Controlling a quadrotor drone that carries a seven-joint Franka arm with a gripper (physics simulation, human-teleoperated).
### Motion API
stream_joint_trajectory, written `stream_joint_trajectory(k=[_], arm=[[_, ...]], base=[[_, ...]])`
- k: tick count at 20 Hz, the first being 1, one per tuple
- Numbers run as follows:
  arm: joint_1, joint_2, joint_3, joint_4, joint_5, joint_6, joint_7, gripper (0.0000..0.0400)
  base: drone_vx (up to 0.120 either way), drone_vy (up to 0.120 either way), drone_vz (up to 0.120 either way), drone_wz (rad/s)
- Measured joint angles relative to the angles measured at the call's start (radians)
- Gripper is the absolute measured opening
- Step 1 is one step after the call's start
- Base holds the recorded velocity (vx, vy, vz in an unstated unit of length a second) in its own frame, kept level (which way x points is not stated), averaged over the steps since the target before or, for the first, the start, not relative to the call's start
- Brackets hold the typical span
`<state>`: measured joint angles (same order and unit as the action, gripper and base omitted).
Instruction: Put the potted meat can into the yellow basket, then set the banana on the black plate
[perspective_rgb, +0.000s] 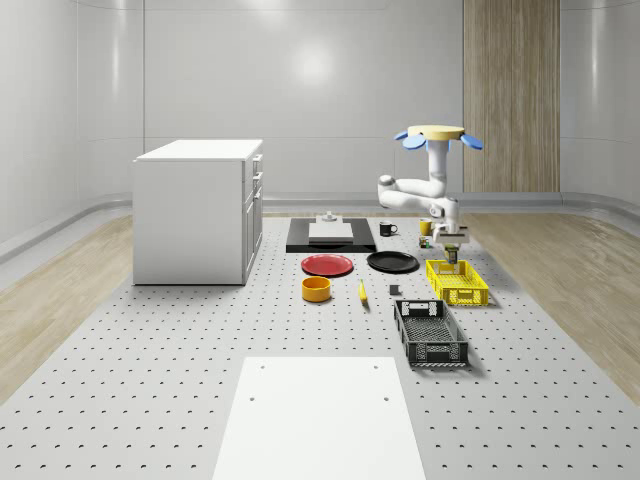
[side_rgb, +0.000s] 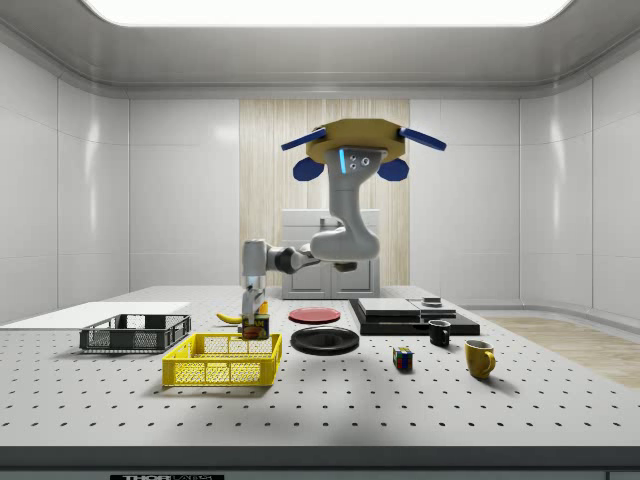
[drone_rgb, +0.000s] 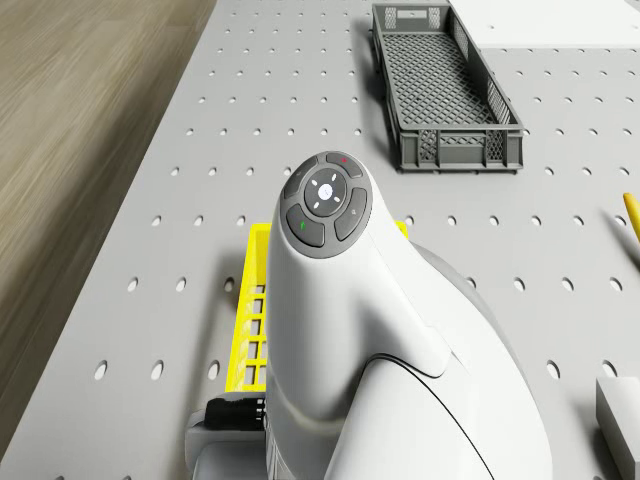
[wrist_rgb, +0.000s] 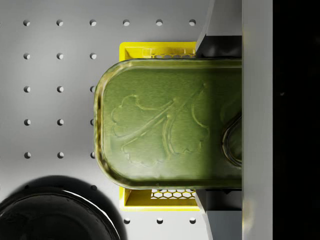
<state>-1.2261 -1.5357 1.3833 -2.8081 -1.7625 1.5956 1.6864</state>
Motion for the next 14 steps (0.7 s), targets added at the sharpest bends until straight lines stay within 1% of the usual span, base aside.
stream_joint_trajectory(k=[2,6,9,14], arm=[[0.000,-0.002,0.000,0.000,0.001,0.002,0.000,0.0291],[-0.001,-0.005,0.000,0.000,0.002,0.005,0.001,0.0291],[-0.002,-0.008,-0.005,0.001,-0.002,0.010,0.001,0.0291],[-0.009,-0.012,-0.059,0.012,-0.052,0.033,0.001,0.0291]], base=[[0.120,0.000,-0.120,0.000],[0.120,0.000,-0.010,0.000],[0.000,0.000,0.000,0.000],[0.000,0.000,0.000,0.000]])
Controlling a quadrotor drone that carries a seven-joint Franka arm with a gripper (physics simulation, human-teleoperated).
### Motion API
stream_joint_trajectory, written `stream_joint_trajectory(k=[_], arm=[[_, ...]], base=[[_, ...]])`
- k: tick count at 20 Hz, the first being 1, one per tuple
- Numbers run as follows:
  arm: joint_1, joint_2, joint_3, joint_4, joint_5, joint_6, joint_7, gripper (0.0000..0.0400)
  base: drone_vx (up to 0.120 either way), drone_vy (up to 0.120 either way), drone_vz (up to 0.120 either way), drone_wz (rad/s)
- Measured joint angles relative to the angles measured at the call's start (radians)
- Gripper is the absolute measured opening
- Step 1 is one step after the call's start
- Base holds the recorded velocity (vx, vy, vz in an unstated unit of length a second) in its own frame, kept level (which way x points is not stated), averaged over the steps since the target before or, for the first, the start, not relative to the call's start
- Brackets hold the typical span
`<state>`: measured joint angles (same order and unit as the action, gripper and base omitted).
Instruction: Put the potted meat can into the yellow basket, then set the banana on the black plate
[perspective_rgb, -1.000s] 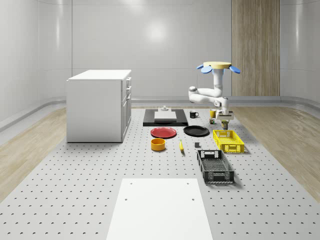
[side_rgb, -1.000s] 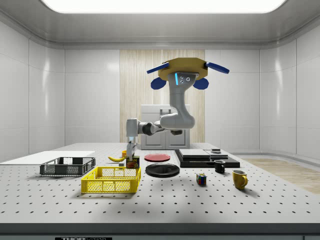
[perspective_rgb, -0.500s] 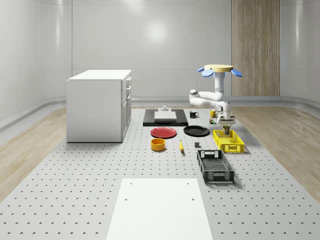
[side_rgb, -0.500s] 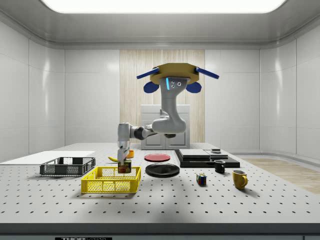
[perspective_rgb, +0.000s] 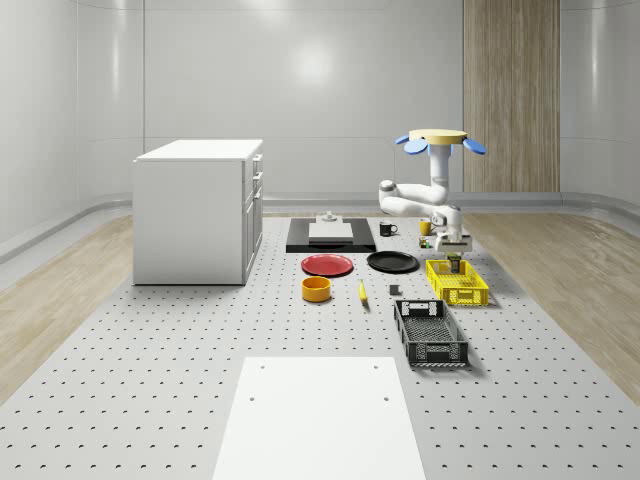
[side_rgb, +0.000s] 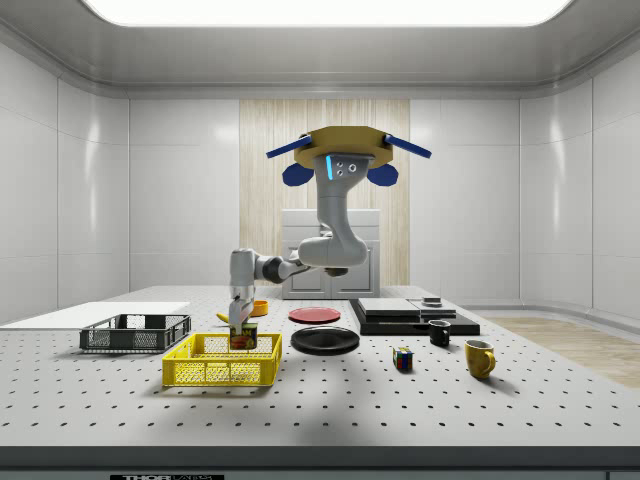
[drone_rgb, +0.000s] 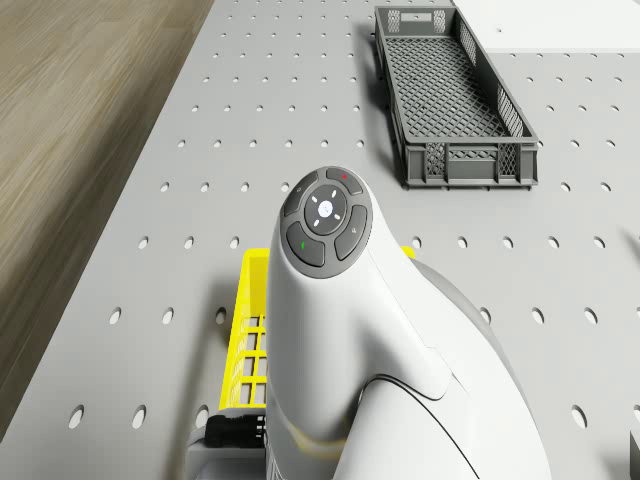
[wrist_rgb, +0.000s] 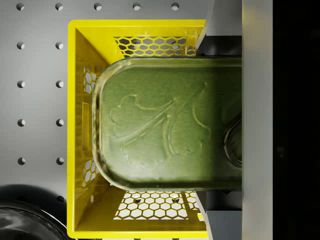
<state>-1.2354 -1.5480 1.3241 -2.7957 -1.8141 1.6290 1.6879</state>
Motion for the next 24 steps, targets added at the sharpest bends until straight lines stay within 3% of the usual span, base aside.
stream_joint_trajectory(k=[10,16,20,24], arm=[[-0.019,0.003,-0.104,0.030,-0.097,0.041,0.001,0.0291],[-0.021,0.008,-0.121,0.036,-0.111,0.046,-0.002,0.0371],[-0.014,0.009,-0.092,0.026,-0.084,0.033,-0.004,0.0389],[-0.010,0.009,-0.077,0.021,-0.070,0.026,-0.004,0.0396]], base=[[0.000,0.000,0.000,0.000],[0.000,0.000,0.020,0.000],[0.000,0.000,0.120,0.000],[0.110,-0.120,0.050,0.000]])
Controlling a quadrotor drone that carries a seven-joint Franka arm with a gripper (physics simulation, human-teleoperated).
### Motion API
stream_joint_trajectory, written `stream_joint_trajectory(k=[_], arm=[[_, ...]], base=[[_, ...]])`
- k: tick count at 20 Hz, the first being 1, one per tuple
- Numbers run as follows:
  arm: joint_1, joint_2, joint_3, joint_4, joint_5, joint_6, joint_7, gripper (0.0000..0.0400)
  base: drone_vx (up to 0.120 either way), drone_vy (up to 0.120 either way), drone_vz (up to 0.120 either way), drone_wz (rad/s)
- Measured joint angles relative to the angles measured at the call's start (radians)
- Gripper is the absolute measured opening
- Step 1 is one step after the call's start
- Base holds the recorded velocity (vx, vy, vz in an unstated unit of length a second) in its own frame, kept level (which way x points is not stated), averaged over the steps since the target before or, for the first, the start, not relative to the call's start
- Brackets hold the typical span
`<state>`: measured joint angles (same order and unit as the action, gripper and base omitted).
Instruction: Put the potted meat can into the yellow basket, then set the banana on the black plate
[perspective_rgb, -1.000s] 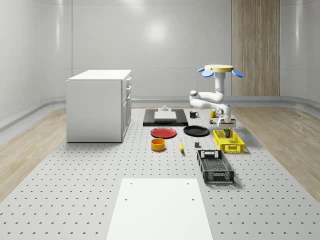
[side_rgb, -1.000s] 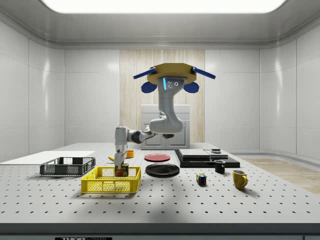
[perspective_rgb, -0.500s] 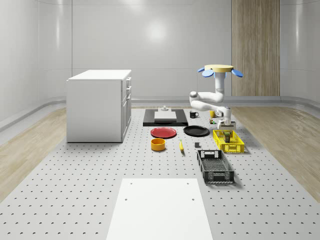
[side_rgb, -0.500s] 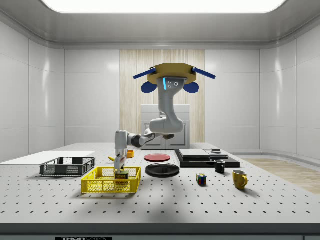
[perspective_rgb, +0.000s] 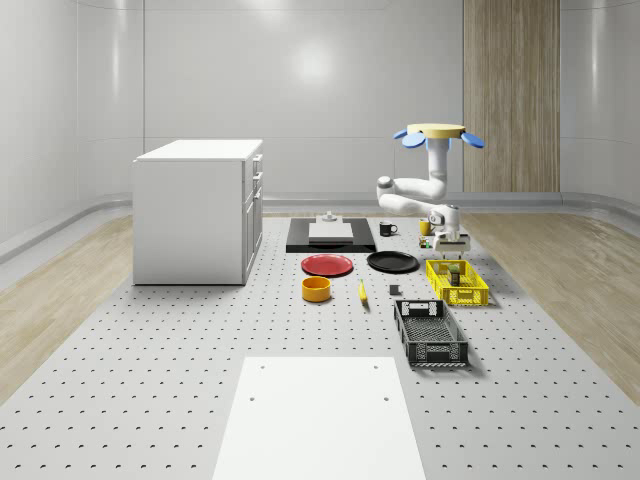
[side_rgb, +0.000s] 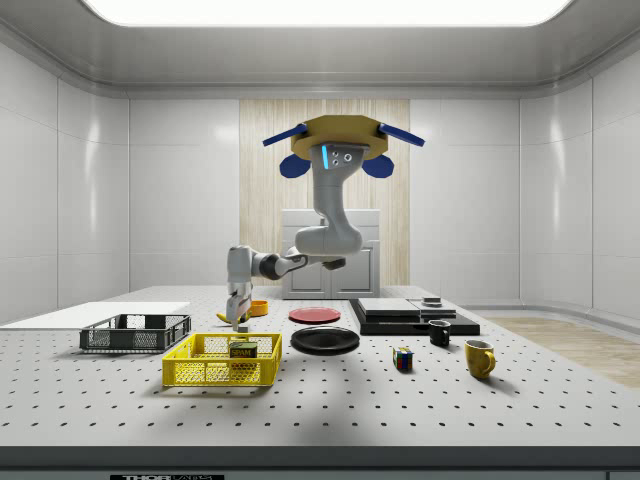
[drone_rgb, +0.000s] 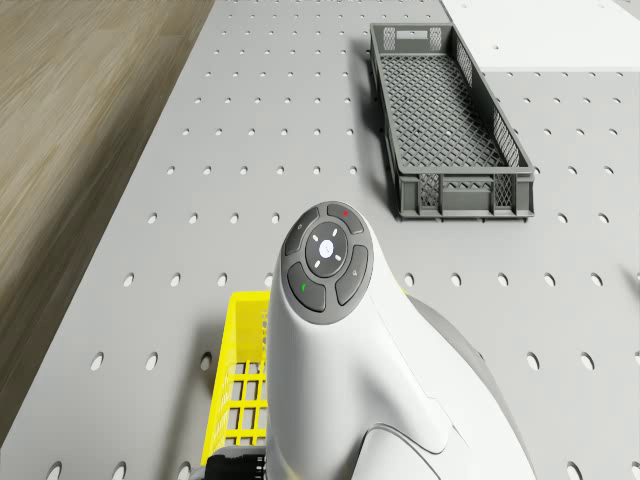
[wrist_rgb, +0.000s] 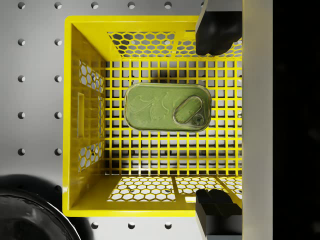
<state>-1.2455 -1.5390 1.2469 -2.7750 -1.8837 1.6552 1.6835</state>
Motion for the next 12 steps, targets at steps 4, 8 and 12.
stream_joint_trajectory(k=[4,8,12], arm=[[0.001,0.000,0.006,-0.002,0.006,-0.003,0.000,0.0399],[0.002,0.000,0.009,-0.003,0.009,-0.004,0.000,0.0399],[0.002,0.000,0.010,-0.003,0.010,-0.004,-0.001,0.0400]], base=[[0.120,-0.120,0.000,0.000],[0.100,-0.120,0.000,0.000],[0.000,-0.120,0.000,0.000]])
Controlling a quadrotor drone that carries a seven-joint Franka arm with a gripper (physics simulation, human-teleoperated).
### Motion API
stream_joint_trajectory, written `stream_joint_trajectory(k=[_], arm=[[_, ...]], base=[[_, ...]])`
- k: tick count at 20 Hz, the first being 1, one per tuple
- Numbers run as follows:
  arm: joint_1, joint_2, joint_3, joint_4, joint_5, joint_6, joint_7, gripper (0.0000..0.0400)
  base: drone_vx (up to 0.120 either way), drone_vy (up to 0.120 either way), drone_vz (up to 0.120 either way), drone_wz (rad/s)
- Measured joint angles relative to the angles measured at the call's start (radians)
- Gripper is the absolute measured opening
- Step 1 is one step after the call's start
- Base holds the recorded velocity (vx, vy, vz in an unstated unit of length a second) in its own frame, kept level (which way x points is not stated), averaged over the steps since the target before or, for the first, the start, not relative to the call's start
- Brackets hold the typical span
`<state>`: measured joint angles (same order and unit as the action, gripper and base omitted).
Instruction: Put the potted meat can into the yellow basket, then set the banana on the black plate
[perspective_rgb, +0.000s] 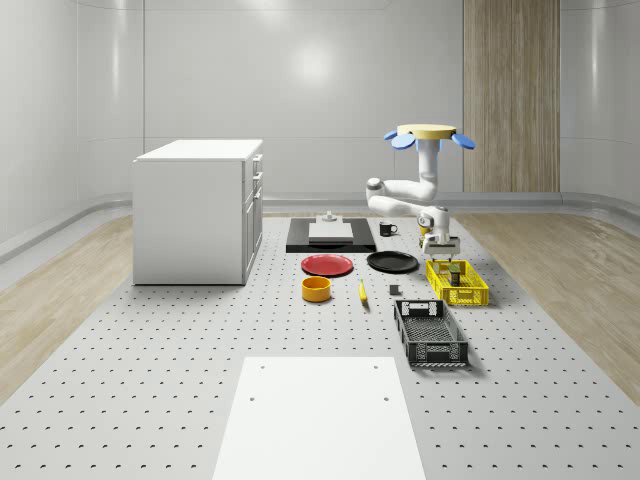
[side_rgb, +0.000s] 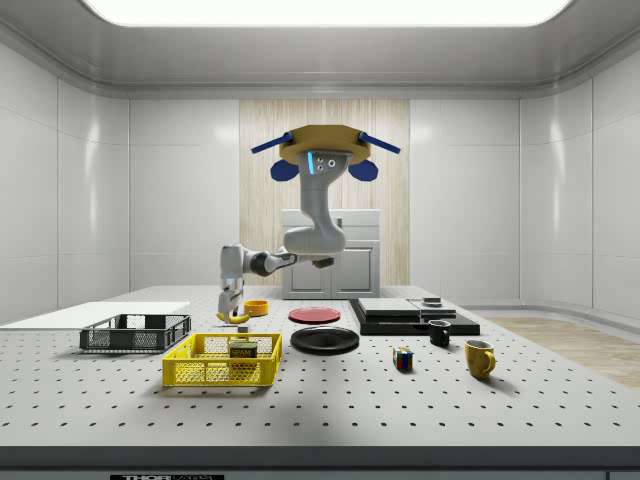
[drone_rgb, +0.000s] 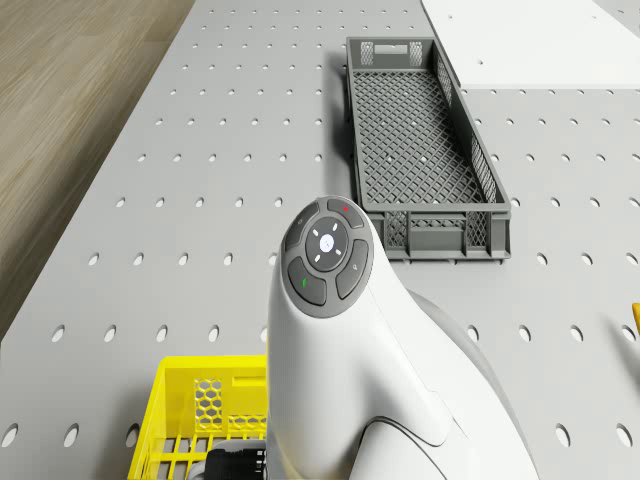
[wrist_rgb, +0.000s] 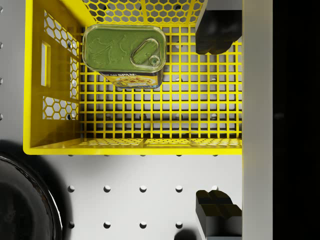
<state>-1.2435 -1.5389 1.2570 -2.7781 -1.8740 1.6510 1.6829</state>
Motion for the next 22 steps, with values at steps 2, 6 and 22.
stream_joint_trajectory(k=[2,6,22], arm=[[0.000,0.000,0.000,0.000,0.000,0.000,0.000,0.0400],[0.000,0.000,0.001,0.000,0.001,0.000,0.000,0.0400],[0.000,0.000,0.001,0.000,0.001,0.000,0.000,0.0400]], base=[[0.000,-0.120,0.000,0.000],[0.000,-0.120,0.000,0.000],[0.000,-0.120,-0.030,0.000]])
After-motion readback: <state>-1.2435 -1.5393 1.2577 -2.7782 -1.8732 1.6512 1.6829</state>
